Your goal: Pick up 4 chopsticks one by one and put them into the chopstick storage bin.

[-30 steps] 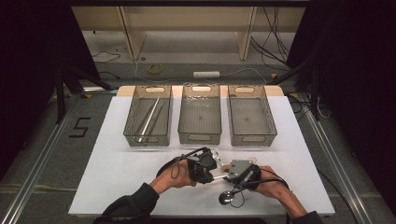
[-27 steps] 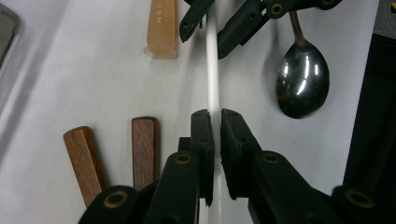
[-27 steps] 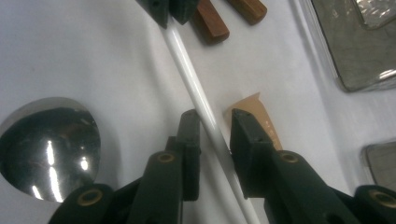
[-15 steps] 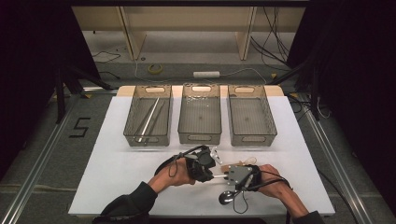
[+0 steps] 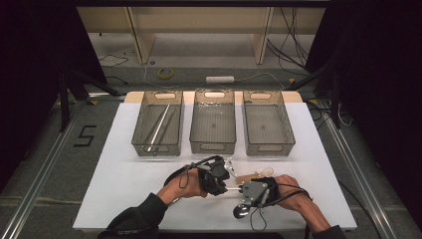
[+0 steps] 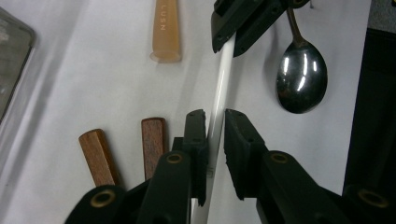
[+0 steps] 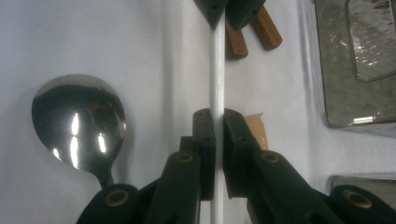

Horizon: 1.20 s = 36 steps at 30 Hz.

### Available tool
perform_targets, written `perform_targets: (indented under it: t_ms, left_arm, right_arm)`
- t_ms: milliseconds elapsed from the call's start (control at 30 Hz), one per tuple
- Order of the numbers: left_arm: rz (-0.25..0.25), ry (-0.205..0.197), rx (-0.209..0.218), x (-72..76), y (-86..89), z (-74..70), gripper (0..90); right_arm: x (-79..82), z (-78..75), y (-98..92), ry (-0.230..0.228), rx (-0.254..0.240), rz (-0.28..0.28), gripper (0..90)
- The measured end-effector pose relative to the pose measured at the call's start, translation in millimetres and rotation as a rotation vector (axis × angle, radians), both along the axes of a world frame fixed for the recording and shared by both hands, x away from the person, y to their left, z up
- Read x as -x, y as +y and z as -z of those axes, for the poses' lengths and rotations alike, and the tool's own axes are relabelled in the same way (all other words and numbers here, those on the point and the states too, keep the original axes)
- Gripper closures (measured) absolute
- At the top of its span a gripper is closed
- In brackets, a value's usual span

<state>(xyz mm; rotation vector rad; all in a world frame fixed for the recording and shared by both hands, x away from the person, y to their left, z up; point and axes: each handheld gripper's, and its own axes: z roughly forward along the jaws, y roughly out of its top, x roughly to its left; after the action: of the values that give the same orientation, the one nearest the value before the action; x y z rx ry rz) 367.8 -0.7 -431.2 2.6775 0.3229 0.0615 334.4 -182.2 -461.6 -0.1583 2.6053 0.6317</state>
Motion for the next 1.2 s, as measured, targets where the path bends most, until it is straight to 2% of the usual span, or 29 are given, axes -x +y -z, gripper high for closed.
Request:
perform_targets:
  t_ms: [67,233,300,433,533,567,600,633,667,700,733,767,800,833,867,900,1100,1200]
  left_arm:
    - [0.008,-0.001,-0.012,0.8,-1.1,1.6,73.5]
    - [0.018,-0.010,-0.023,1.5,-1.9,2.8,78.3]
    - [0.020,-0.011,-0.019,1.8,-1.8,2.6,79.5]
    - [0.043,0.002,-0.010,2.6,-0.9,0.6,82.0]
    - [0.056,0.014,-0.002,3.6,0.8,-2.1,82.8]
    - [0.054,0.014,0.007,3.6,1.7,-3.2,82.9]
    - [0.059,0.014,0.008,3.1,2.9,-5.2,83.1]
    - [0.060,0.016,0.017,3.3,4.4,-6.9,83.1]
    - [0.060,0.019,0.027,3.6,6.1,-9.2,83.1]
    - [0.060,0.025,0.042,4.3,9.8,-14.3,83.2]
    - [0.060,0.025,0.042,4.3,9.8,-14.3,83.2]
    - [0.048,0.022,0.058,4.8,11.1,-16.3,83.2]
    - [0.051,0.018,0.053,3.9,13.2,-19.3,83.2]
    - [0.048,0.019,0.057,3.7,14.7,-20.9,83.2]
    - [0.040,0.012,0.066,3.3,17.5,-23.6,83.2]
    - [0.033,0.010,0.069,2.2,22.0,-27.3,83.2]
    - [-0.020,-0.001,0.102,-2.4,40.1,-38.2,83.2]
    - [-0.053,-0.012,0.125,-5.3,52.7,-45.5,83.2]
  right_arm:
    - [0.7,-1.7,-0.2,-0.006,-0.003,-0.003,85.7]
    - [1.3,-1.9,0.1,-0.006,-0.009,-0.011,85.6]
    - [1.8,-2.0,0.1,-0.003,-0.008,-0.007,85.6]
    - [2.0,-2.2,-0.5,-0.024,-0.010,-0.023,85.0]
    - [2.1,-2.8,-0.5,-0.013,-0.016,-0.023,84.2]
    - [2.9,-3.3,-0.6,-0.007,-0.025,-0.007,82.8]
    - [2.2,-6.0,-1.7,-0.005,-0.053,0.008,77.2]
    - [2.2,-6.0,-1.7,-0.005,-0.053,0.008,77.2]
    - [2.5,-8.5,-2.6,-0.008,-0.065,0.018,70.9]
    - [0.9,-15.9,-6.3,0.026,-0.126,0.043,60.9]
    - [0.9,-15.9,-6.3,0.026,-0.126,0.043,60.9]
    - [0.2,-19.9,-9.0,0.034,-0.158,0.050,56.8]
    - [-0.6,-26.6,-13.8,0.049,-0.235,0.099,47.6]
    - [-0.6,-26.6,-13.8,0.049,-0.235,0.099,47.6]
    - [-1.8,-33.2,-18.9,0.072,-0.313,0.144,42.1]
    - [-2.4,-36.4,-21.2,0.079,-0.345,0.174,38.9]
    - [-3.2,-52.7,-35.6,0.124,-0.552,0.278,29.9]
    - [-1.8,-57.1,-41.5,0.142,-0.626,0.310,29.1]
